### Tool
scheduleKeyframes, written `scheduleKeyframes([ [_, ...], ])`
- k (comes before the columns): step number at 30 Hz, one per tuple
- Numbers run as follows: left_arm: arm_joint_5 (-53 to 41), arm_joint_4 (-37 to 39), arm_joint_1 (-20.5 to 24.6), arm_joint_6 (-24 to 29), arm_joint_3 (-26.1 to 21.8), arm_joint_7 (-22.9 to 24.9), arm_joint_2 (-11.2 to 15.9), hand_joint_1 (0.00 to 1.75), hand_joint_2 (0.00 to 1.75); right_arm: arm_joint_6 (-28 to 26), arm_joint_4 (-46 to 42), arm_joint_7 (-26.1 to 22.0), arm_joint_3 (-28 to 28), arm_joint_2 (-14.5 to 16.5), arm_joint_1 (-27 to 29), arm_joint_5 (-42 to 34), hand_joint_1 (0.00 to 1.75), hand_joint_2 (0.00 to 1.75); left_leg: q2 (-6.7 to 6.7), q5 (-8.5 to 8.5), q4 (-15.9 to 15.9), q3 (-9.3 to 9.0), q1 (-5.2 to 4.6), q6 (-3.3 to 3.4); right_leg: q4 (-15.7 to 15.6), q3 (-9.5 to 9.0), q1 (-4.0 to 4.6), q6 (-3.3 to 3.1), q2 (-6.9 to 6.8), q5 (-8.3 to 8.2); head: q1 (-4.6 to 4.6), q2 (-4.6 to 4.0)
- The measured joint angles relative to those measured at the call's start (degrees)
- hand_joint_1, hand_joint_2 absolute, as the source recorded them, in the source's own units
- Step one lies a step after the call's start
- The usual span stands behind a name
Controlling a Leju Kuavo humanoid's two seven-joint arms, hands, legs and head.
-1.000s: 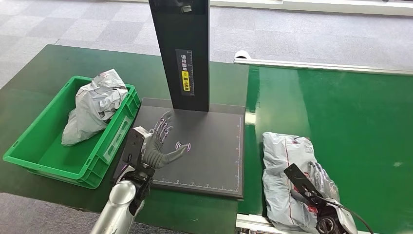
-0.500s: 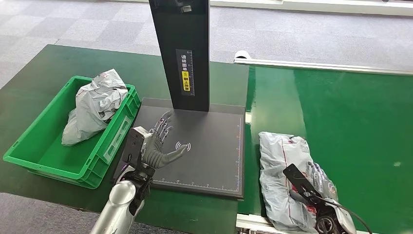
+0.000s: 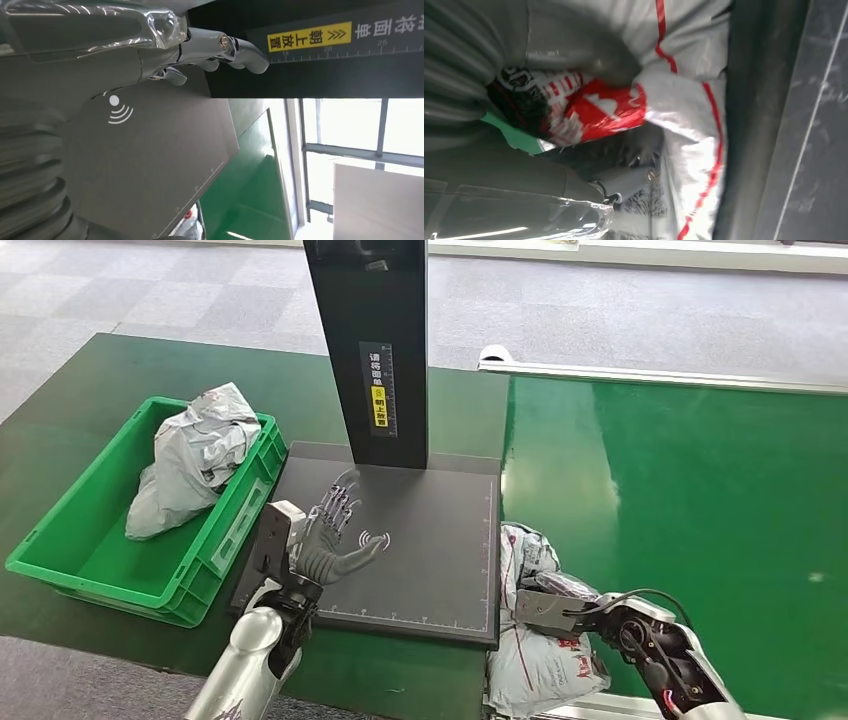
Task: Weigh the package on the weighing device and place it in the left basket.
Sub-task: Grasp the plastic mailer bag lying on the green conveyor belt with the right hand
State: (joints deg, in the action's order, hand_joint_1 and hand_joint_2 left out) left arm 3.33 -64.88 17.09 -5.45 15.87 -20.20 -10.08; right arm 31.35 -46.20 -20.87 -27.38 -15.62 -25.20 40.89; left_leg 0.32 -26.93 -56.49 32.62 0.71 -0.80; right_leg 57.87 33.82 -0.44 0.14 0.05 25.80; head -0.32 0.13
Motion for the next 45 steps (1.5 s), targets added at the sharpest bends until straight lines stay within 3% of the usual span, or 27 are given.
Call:
scheduleKeyframes([
  [5,0.24,0.01,0.1,0.11,0.19,0.37,0.06,0.0,1.75,-0.07,1.19,0.91,-7.85,-2.55,-2.26,-2.93,1.75,1.75,-0.04,-0.01,0.0,0.03,0.0,0.0,0.0,0.01,-0.01,0.01,-0.03,0.02,-0.01,0.01],
  [11,0.24,0.01,0.11,0.12,0.24,0.45,0.13,0.0,1.75,-0.08,1.75,0.96,-11.31,-3.49,-2.97,-3.24,1.75,1.75,-0.04,-0.02,0.0,0.05,-0.04,0.0,-0.01,0.01,-0.04,0.02,-0.04,0.03,0.0,0.01],
  [16,0.24,0.03,0.1,0.19,0.25,0.46,0.19,0.0,1.75,-1.34,1.9,0.68,-12.4,-3.78,-3.07,-4.37,1.75,1.75,-0.04,-0.02,0.0,0.05,-0.05,0.0,-0.01,0.0,-0.06,0.02,-0.04,0.03,0.0,0.01],
  [21,0.35,-0.34,-0.93,1.53,0.09,-0.18,0.96,0.0,1.75,-12.84,-1.97,1.67,-11.12,-4.14,-0.96,-11.71,1.75,1.75,0.02,-0.01,0.01,0.18,-0.06,0.0,0.01,0.11,-0.06,0.01,0.01,-0.01,0.0,0.0],
  [30,0.3,-1.28,-2.37,1.63,-0.1,-0.41,1.84,0.0,1.75,-16.31,-8.05,2.79,-8.97,-4.87,0.33,-13.95,1.75,1.75,-0.04,-0.01,0.02,0.24,-0.05,0.0,0.02,0.15,-0.05,0.01,-0.02,-0.01,-0.01,0.01],
  [34,-0.32,-2.06,-3.32,1.81,-0.85,-0.95,1.88,0.0,1.75,-25.05,-12.6,2.18,-4.19,-3.89,1.51,-17.05,1.75,1.75,-0.05,-0.01,0.02,0.29,-0.05,0.0,0.02,0.2,-0.06,0.01,-0.03,-0.01,-0.01,0.01],
  [40,-2.0,-2.19,-3.7,0.98,-2.26,-2.11,1.38,0.0,1.75,-36.23,-25.62,1.62,10.36,0.93,3.86,-18.57,1.75,1.75,-0.12,0.0,0.02,0.29,-0.05,0.0,0.02,0.22,-0.05,0.02,-0.08,-0.01,-0.01,0.0],
  [45,-2.14,-1.95,-3.49,0.35,-3.1,-2.86,1.13,0.0,1.75,-43.62,-36.04,-3.06,17.94,4.68,7.47,-17.13,1.75,1.75,-0.13,-0.01,0.02,0.3,-0.05,0.0,0.02,0.23,-0.05,0.01,-0.07,0.0,-0.01,0.0],
])
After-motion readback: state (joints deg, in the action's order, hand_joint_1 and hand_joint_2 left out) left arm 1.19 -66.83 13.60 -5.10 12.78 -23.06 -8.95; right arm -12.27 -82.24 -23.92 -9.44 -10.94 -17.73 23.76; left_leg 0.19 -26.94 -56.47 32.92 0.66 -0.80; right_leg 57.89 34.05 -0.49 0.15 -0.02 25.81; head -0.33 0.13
